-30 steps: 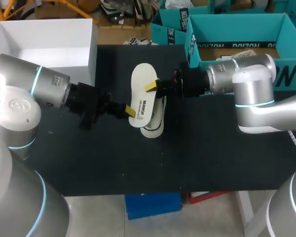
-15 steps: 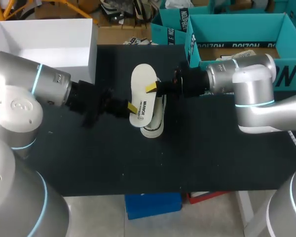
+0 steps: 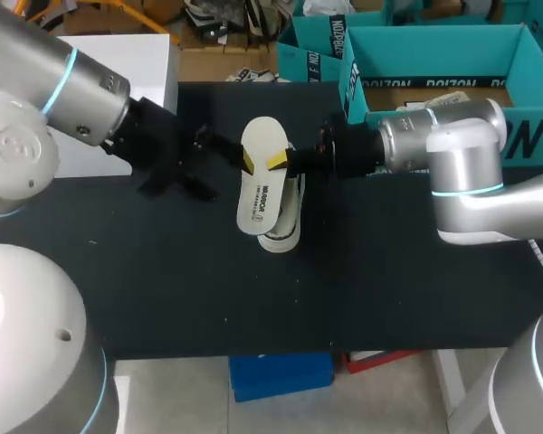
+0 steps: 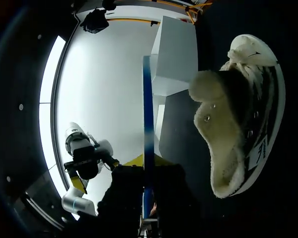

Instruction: Take the shoe out of the shoebox, open the shoe tongue, remove and reinsert the insole, then place the shoe into the shoebox

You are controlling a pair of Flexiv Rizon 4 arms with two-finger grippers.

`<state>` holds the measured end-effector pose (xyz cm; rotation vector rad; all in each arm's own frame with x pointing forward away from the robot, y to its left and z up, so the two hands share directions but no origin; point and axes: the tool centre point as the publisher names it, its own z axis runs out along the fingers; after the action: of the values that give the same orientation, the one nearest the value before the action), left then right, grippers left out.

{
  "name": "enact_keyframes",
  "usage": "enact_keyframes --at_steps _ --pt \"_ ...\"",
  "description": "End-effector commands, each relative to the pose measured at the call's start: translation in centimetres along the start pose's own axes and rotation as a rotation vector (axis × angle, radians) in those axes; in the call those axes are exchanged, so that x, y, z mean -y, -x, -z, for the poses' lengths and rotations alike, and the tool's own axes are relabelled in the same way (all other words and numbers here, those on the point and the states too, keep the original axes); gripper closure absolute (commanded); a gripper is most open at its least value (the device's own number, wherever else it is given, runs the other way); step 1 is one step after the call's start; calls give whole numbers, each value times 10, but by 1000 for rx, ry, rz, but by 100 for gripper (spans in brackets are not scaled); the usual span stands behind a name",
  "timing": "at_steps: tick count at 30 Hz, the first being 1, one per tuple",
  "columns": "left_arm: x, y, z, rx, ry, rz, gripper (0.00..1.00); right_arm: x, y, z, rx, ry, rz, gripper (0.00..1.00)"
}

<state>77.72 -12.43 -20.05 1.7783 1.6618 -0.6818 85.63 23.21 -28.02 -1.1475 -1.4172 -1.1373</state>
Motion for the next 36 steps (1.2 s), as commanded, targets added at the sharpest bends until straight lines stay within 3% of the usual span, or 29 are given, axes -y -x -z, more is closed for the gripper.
enact_keyframes --at_steps 1,8,15,25,36 --pt "3 19 11 -599 37 -67 0 0 0 -1 2 3 -1 100" --pt "5 31 6 -756 15 -80 0 0 0 -1 2 3 -1 100" --pt "2 39 6 -800 40 -70 0 0 0 -1 2 3 -1 100" --pt "-9 43 10 -818 72 -56 0 0 0 -1 2 3 -1 100" --pt "-29 42 3 -768 66 -25 0 0 0 -1 2 3 -1 100"
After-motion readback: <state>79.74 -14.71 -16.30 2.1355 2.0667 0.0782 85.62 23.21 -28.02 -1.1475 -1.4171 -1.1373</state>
